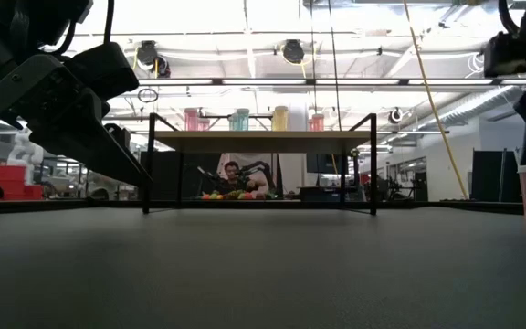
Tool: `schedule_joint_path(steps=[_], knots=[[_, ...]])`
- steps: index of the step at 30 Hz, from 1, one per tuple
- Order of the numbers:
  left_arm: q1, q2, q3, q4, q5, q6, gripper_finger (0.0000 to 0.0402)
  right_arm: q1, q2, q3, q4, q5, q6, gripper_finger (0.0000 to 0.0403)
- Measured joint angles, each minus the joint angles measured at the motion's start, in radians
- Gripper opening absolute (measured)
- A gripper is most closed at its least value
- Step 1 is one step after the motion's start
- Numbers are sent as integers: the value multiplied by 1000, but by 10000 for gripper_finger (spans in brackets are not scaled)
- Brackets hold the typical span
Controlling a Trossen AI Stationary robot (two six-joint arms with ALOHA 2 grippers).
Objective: Pick and place medicine bottles onto shelf by color
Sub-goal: Put the pink pill bottle on the shelf aligned with the other pink pill bottles
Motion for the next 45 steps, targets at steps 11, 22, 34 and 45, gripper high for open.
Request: schedule_joint_path(steps=[11, 22, 34, 45], knots=[[0, 0, 0, 0, 0, -20, 305, -13, -76, -106, 117, 1, 28, 212], [0, 0, 0, 0, 0, -25, 305, -14, -96, -120, 120, 2, 26, 133], [0, 0, 0, 0, -1, -23, 305, -136, -179, -50, 198, 2, -142, 118], [35, 0, 0, 2, -1, -31, 305, -640, 10, 419, 123, -116, -910, 118]])
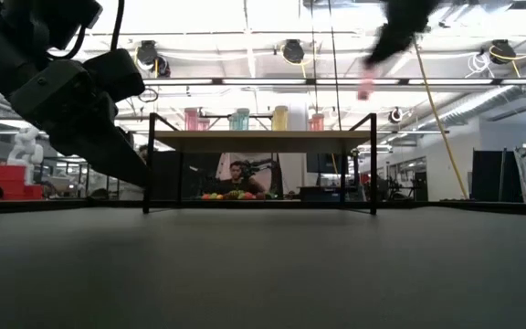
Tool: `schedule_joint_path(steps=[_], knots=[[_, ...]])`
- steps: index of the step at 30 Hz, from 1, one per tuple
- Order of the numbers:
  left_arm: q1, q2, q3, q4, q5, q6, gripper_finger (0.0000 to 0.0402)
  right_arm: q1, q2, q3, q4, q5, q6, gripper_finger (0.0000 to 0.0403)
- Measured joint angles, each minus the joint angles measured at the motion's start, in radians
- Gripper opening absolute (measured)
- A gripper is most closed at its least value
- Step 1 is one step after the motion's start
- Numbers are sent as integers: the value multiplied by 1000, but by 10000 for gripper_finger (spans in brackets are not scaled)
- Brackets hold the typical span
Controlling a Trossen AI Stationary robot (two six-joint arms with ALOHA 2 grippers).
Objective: Pick and place medicine bottles onto shelf by color
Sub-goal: Put the pink pill bottle on the shelf aligned with the other pink pill bottles
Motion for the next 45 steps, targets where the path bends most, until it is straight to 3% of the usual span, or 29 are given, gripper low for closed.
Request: schedule_joint_path(steps=[8, 14, 21, 35, 45], knots=[[6, 0, 0, 2, -10, 7, 305, -334, 287, 355, -24, -94, -358, 118], [6, 0, 0, 5, -34, -116, 305, -469, 429, 442, -88, -148, -471, 118], [6, 0, 0, 6, -35, -251, 306, -530, 463, 442, -75, -173, -559, 118], [6, 0, 0, 59, -34, -236, 306, -619, 504, 443, -40, -296, -529, 118], [-25, 0, 0, 59, -17, -275, 306, -617, 507, 444, -37, -276, -483, 128]])
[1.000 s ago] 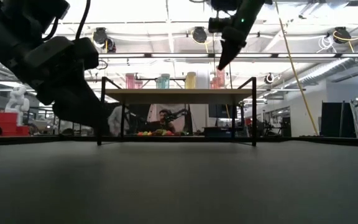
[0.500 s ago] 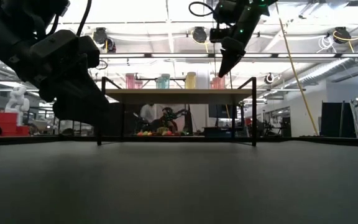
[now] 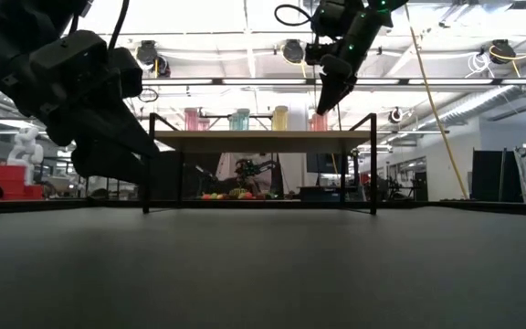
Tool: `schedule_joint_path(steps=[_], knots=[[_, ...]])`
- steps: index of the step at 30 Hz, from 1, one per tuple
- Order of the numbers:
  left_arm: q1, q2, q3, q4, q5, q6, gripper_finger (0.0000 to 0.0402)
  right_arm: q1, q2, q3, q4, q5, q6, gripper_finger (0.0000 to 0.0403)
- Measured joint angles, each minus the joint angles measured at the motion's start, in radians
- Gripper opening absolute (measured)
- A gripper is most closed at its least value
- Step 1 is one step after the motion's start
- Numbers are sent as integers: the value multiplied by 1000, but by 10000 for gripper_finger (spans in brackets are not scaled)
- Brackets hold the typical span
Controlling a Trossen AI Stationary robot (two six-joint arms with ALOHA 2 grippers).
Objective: Pick and place medicine bottles onto shelf by color
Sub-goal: Put the pink pill bottle on the shelf aligned with the other pink pill bottles, then return to Home Position
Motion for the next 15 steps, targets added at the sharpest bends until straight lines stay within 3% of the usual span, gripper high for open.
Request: schedule_joint_path(steps=[9, 15], knots=[[14, -4, 0, 23, 34, -132, 305, 0, -2, -2, -1, 2, 22, 200], [40, -81, 0, 107, 44, -85, 300, 0, -56, -2, 29, 1, 30, 239]])
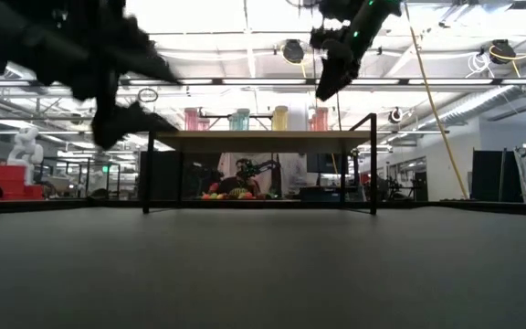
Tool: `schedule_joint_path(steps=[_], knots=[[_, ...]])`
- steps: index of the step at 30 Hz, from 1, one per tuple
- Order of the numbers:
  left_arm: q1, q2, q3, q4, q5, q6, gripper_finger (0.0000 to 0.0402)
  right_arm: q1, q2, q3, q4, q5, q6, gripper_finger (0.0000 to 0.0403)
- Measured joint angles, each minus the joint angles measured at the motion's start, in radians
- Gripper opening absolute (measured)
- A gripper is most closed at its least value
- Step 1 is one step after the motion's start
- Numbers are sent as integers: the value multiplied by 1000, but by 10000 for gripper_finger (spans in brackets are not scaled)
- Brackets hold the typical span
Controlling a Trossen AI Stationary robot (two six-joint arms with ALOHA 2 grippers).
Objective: Pick and place medicine bottles onto shelf by color
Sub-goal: Return to Home Position
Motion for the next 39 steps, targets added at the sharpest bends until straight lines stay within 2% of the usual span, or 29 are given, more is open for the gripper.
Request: schedule_joint_path(steps=[2, 5, 12, 15, 21, 23, 25, 28, 31, 34, 39], knots=[[11, -54, 0, 33, -17, 62, 282, 1, -36, 0, 6, 0, 9, 245], [26, -157, 1, 60, -60, 184, 234, 8, -102, 0, 15, -7, 43, 246], [76, -438, 1, 24, -101, 440, 75, 53, -276, 0, 31, -125, 162, 246], [94, -558, 1, -30, -101, 559, 15, 100, -337, 0, 45, -133, 187, 240], [128, -767, 1, -232, -152, 668, 13, 191, -429, -19, 73, -138, 239, 204], [131, -819, 1, -298, -173, 686, 5, 223, -470, -79, 132, -174, 276, 178], [130, -861, -1, -346, -195, 692, 4, 253, -527, -193, 275, -234, 318, 143], [112, -902, -52, -293, -243, 698, 4, 295, -626, -424, 576, -323, 393, 78], [98, -921, -149, -164, -276, 716, 3, 329, -723, -642, 806, -376, 428, 17], [96, -932, -232, -44, -292, 717, 6, 357, -821, -797, 912, -387, 441, 10], [96, -956, -273, -31, -299, 772, 4, 364, -992, -922, 877, -391, 433, 2]])
